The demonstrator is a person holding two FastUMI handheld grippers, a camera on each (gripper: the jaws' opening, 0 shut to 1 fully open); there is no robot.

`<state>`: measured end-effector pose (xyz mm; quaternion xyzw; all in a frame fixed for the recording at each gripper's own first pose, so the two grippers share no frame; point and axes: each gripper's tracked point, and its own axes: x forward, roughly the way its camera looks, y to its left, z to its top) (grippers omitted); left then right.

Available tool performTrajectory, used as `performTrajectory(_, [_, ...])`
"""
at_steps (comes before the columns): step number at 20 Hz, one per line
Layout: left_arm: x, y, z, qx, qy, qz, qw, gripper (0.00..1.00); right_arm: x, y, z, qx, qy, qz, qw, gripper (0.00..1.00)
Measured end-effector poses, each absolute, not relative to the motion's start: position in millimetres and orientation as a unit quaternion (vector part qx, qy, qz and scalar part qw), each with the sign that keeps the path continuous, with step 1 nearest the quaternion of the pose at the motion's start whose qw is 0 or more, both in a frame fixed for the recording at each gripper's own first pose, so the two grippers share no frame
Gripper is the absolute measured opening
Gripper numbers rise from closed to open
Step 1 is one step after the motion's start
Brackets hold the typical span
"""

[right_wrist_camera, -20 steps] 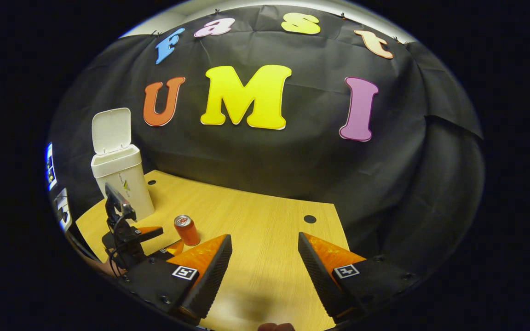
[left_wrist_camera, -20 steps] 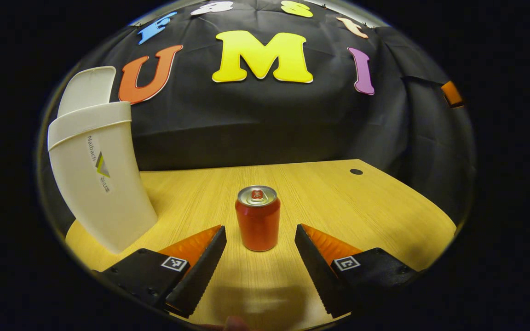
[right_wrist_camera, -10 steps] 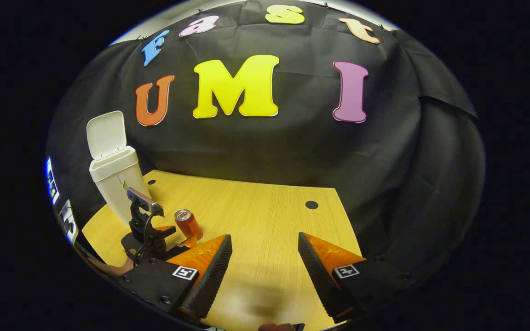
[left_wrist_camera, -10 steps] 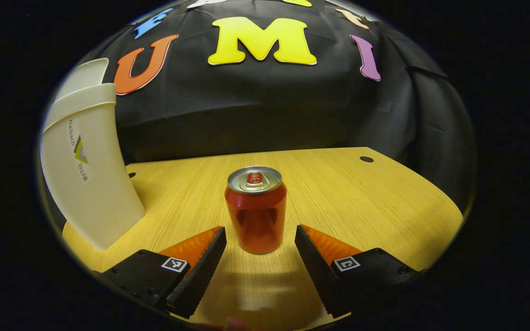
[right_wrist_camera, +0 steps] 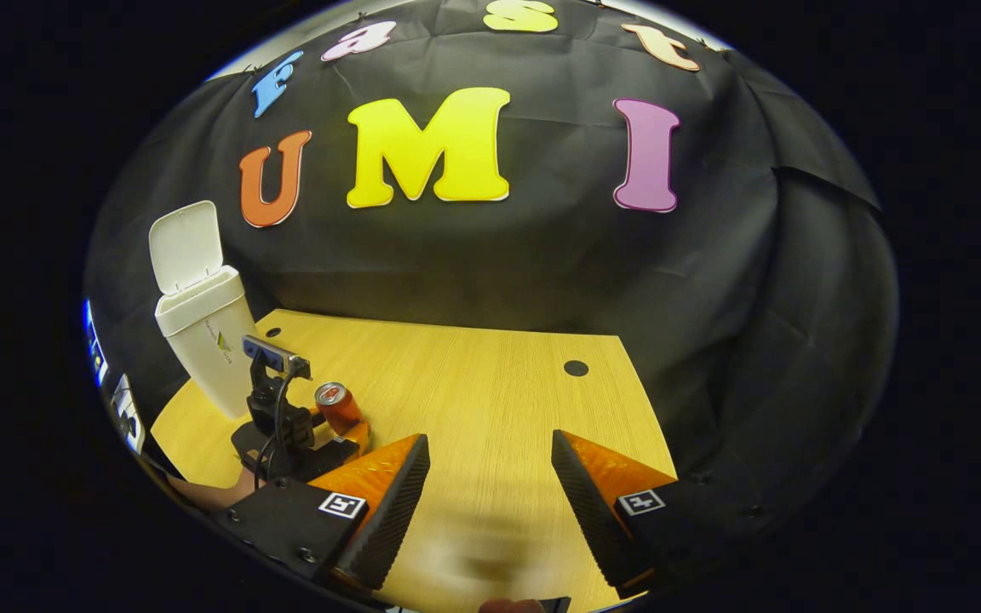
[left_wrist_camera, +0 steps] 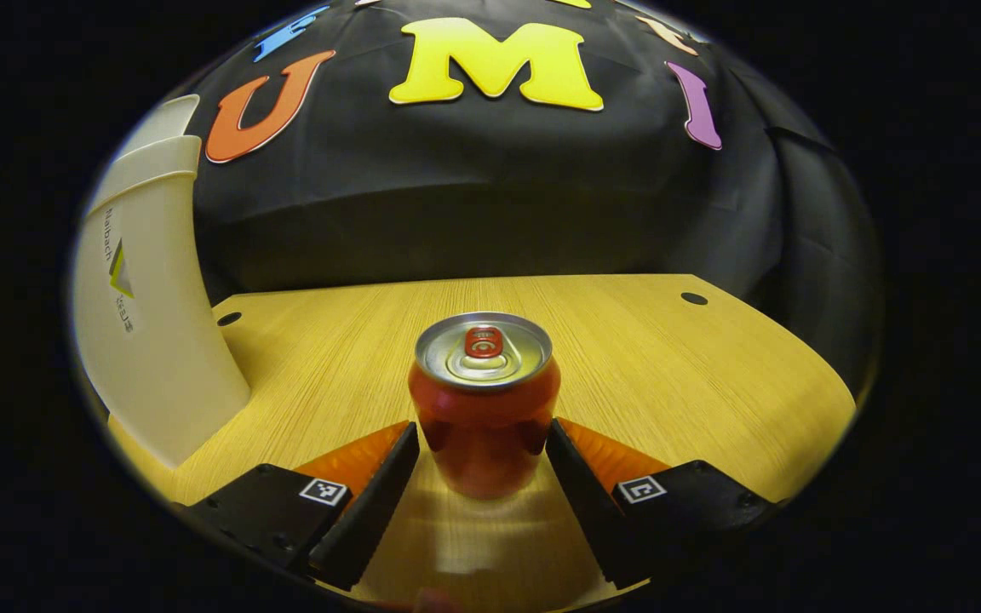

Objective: Press the lid of the desktop garbage bin to open it, pick up the crumpled paper on the desktop and throw it into the bin, then pick up the pop can on the desktop and drop it into the bin, and finally close the garbage bin lid.

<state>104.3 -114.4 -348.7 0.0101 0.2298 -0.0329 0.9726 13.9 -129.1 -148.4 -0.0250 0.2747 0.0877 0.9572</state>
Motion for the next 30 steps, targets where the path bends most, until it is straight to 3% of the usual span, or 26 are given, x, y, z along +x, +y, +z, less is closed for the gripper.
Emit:
performTrajectory(5, [111,-112,-357,-0.013,0.257,-0.034,0.966,1.00,13,-119,-147,-0.029,0.277,0.093,0.956,0.90])
performTrajectory(8, [111,-112,-359,-0.007,0.263,-0.034,0.964,0.88,12,-117,-145,-0.025,0.276,0.089,0.957,0.90])
performTrajectory(13, [107,-109,-341,-0.011,0.257,-0.043,0.965,0.86,8,-110,-142,-0.017,0.270,0.087,0.959,0.91])
performTrajectory(23, [103,-75,-187,-0.022,0.150,-0.041,0.988,0.86,-10,-87,-116,0.012,0.229,0.097,0.968,0.91])
performTrajectory(30, [119,18,-75,-0.006,0.068,0.023,0.997,0.85,-16,-68,-91,0.023,0.199,0.112,0.973,0.90])
